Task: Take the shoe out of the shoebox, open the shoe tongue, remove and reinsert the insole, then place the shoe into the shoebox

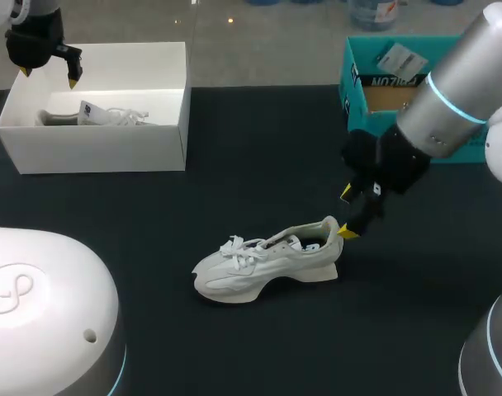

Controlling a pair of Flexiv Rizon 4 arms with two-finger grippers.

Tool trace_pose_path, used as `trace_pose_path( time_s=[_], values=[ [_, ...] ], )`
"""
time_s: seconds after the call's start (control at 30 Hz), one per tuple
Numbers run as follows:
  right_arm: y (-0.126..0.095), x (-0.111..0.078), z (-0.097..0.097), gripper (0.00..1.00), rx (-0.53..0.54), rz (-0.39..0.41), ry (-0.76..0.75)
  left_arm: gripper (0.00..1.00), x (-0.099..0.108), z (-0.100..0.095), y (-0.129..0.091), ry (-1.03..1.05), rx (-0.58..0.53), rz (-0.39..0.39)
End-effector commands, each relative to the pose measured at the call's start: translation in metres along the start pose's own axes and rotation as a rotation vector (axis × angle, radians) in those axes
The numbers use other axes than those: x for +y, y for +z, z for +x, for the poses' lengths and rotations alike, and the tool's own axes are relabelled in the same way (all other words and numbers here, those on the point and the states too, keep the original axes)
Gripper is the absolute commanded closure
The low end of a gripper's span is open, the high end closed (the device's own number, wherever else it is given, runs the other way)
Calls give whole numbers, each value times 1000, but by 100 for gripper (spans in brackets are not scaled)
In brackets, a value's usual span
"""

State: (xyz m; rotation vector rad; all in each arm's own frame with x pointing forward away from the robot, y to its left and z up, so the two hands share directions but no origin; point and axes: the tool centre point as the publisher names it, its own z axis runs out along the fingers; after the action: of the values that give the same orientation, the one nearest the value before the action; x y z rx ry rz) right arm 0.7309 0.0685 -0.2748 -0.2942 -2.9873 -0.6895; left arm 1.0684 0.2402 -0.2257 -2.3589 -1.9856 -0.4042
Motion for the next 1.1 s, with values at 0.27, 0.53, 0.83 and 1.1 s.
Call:
trace_pose_path(
  time_s=[0.27,0.53,0.83,1.1],
  values=[
    [-27,-46,18,0,31,-123,-180,0,-1,0,-1,1,1,-2],
    [-27,-46,18,0,31,-123,-180,0,-1,0,-1,1,1,-2],
    [-27,-46,18,0,31,-123,-180,0,-1,0,-1,1,1,-2],
    [-31,-53,26,0,-52,-388,-242,0,-1,0,-1,1,1,-2]
  ],
)
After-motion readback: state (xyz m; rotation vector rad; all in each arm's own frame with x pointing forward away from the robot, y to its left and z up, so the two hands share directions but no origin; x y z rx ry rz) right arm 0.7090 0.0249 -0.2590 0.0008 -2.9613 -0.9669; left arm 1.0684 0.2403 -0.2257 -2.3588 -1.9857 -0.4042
